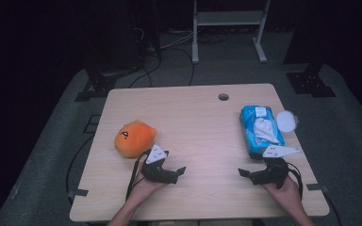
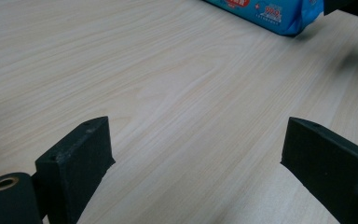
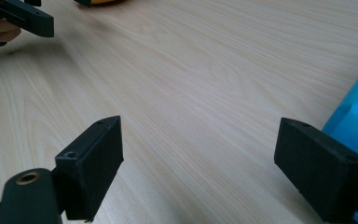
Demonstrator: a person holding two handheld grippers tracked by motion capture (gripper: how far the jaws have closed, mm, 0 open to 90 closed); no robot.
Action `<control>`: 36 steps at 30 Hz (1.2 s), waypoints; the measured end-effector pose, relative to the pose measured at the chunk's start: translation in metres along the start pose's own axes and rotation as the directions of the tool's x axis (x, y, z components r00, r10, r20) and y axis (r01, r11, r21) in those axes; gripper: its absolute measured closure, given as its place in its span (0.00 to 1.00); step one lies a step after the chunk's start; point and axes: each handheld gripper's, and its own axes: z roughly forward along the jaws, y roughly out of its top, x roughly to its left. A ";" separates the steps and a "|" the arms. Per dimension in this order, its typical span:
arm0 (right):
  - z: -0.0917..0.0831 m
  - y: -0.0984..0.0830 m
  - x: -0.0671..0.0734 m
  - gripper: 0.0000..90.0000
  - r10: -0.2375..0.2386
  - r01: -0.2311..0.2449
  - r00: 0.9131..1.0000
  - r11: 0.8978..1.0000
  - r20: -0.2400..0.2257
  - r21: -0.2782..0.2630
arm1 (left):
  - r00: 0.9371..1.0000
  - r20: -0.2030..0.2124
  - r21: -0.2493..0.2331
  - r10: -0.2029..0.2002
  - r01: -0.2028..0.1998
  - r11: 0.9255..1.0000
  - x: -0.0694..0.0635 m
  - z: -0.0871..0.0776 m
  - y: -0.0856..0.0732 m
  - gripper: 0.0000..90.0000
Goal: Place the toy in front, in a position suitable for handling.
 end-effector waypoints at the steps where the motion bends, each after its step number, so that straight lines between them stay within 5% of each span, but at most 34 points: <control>1: 0.000 0.000 -0.001 0.16 0.003 -0.003 1.000 1.000 -0.002 -0.002 | 1.000 -0.003 0.001 0.004 -0.004 1.000 0.000 -0.001 0.000 0.09; 17: -0.005 0.000 -0.003 0.16 0.005 -0.005 1.000 1.000 0.007 -0.012 | 1.000 0.019 -0.005 -0.001 0.001 1.000 0.001 -0.006 0.003 0.09; 36: -0.008 -0.001 0.000 0.16 0.003 -0.003 1.000 1.000 0.015 -0.003 | 0.999 -0.038 -0.064 0.024 -0.027 0.998 0.020 -0.027 0.022 0.09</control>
